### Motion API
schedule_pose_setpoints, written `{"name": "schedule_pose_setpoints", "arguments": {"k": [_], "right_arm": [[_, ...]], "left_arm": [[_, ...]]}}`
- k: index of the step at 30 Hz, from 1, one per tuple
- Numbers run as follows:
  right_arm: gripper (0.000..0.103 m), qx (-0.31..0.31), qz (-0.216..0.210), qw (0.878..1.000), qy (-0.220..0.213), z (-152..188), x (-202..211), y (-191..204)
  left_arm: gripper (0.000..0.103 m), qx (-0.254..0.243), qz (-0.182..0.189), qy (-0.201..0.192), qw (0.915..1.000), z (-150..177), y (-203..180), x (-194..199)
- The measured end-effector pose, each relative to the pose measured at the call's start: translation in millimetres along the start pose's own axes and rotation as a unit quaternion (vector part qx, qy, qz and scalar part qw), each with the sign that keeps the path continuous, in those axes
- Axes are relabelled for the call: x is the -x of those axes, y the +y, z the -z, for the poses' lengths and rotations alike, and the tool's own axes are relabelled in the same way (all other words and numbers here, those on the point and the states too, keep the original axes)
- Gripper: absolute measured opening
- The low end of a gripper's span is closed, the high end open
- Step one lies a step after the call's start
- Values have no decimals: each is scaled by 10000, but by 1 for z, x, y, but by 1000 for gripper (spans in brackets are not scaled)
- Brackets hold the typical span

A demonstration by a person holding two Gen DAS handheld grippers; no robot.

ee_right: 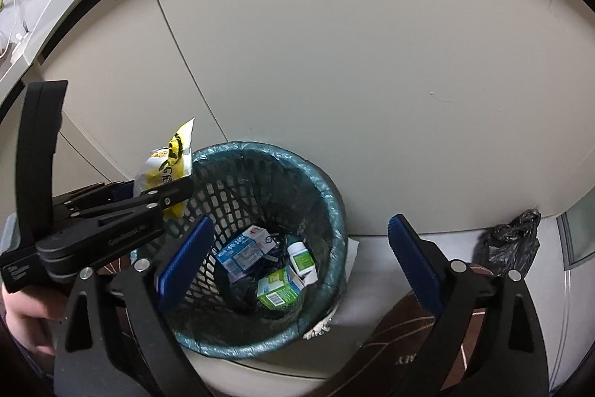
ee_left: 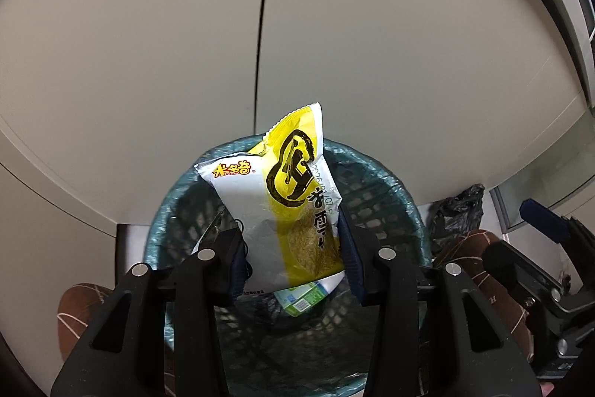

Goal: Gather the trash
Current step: 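Open the right tool to drop the carton while the left tool releases the wrapper, then raise both tools from the wastebasket back toward the counter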

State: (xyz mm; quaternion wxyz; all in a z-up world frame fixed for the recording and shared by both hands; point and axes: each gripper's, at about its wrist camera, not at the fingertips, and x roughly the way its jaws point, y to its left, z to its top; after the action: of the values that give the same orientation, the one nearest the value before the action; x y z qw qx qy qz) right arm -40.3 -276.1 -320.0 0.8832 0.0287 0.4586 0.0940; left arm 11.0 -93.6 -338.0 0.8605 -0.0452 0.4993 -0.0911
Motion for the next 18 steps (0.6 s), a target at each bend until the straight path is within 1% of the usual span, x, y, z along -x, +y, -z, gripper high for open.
{"name": "schedule_pose_setpoints", "arguments": {"k": [6,10,12,14,18], "right_arm": [[91,-62,190,9998,-99,-2,11,-7],[91,-94,122,9998,-161,-2,14,-4],[91,-34,128,9997,-194,-2,17,-2],[91,5,141,9996,-224,-3,19,-1],[91,4,109,9995,-284,-5,21,2]], "left_arm": [[49,-116,73,0,9999,4,-1,5],[53,-140,70,-52,9999,7,1,12],[59,-129,13,-83,9999,8,-2,10],[60,-78,42,-93,9999,9,0,13],[68,-45,60,-132,9999,11,3,17]]}}
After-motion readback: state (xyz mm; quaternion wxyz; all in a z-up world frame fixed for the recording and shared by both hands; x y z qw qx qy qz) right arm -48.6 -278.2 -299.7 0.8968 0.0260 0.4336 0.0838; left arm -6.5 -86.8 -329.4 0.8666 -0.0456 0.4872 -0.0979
